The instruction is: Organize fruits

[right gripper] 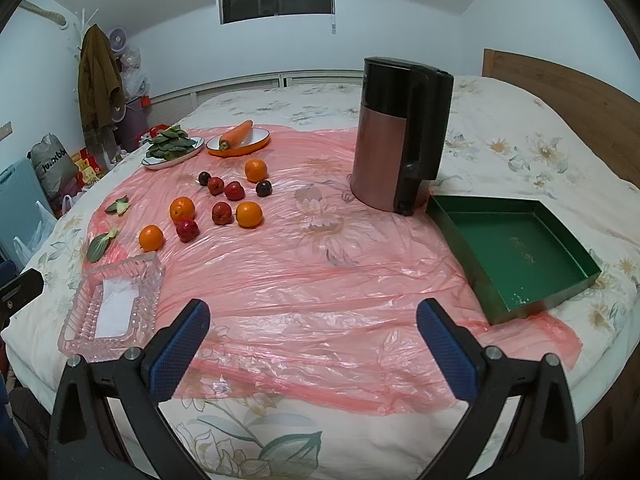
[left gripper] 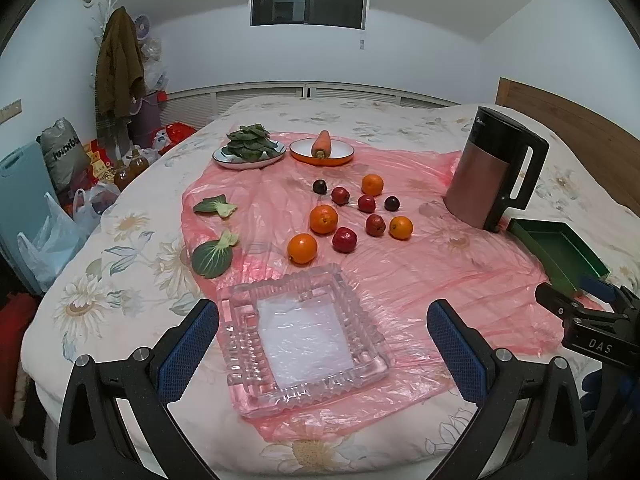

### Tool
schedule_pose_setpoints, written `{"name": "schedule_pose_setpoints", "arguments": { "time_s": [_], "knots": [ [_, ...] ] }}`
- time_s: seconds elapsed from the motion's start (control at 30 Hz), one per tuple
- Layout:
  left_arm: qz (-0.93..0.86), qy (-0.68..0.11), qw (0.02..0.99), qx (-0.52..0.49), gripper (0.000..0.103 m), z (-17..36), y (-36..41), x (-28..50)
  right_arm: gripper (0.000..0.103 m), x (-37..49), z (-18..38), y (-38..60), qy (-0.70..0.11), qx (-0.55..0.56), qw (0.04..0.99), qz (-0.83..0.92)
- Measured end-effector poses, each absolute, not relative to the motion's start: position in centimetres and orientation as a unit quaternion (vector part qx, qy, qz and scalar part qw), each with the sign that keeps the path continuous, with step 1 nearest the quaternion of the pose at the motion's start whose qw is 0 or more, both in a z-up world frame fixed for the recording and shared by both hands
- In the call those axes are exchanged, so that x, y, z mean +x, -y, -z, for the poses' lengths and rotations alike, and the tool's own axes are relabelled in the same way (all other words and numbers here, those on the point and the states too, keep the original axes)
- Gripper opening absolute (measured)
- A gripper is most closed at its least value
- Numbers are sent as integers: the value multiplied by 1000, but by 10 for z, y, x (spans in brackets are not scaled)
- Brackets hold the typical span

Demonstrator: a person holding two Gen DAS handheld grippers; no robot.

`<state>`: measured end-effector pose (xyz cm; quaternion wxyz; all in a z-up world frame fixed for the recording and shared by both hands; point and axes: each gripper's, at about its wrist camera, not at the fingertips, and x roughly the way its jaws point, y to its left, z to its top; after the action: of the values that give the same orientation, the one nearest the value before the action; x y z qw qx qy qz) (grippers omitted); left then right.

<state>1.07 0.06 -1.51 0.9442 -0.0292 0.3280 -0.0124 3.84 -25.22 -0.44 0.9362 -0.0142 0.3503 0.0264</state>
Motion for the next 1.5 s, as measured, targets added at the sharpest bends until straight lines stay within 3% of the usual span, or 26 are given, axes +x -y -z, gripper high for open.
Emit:
{"name": "schedule_pose_setpoints", "arguments": {
  "time_s": [1.5],
  "knots": [
    [18, -335, 942, -3, 102, 5, 7, 11, 103, 36, -13, 252, -337, -11, 941, -32]
  ]
}}
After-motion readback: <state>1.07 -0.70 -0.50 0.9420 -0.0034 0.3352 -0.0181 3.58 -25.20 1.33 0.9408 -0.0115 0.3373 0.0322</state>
